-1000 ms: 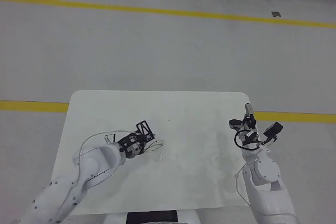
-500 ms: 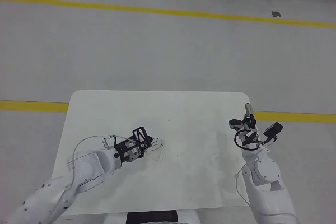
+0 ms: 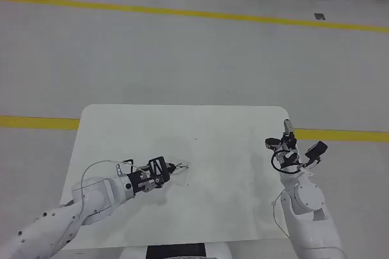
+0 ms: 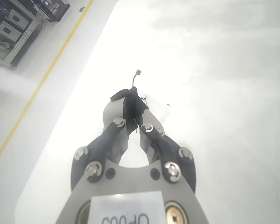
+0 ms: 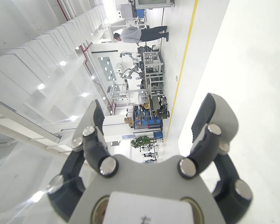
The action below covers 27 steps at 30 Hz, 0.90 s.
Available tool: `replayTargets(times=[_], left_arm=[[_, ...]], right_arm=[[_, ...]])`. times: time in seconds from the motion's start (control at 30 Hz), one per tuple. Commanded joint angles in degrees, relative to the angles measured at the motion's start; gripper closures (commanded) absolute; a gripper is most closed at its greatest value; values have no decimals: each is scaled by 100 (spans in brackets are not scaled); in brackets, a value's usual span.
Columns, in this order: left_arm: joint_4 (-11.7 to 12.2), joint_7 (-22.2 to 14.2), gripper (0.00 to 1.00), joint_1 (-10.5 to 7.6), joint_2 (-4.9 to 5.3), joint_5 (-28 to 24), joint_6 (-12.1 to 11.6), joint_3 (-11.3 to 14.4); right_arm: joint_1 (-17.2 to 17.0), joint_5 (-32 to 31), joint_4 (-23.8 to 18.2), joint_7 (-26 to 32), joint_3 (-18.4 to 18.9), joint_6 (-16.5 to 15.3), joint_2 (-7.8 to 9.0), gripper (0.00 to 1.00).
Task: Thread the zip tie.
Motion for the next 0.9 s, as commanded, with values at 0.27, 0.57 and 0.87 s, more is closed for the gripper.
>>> replayTargets(times=[0.27,0.57,0.87], left_arm=[[14,26,100,-19,28,44,0,47],[510,1183,100,13,50,740,231,52],[729,1955,100,-146,426,740,684,190]], right_arm=[[0,0,0,0,0,0,0,0],[0,0,0,0,0,0,0,0],[0,0,0,0,0,0,0,0]])
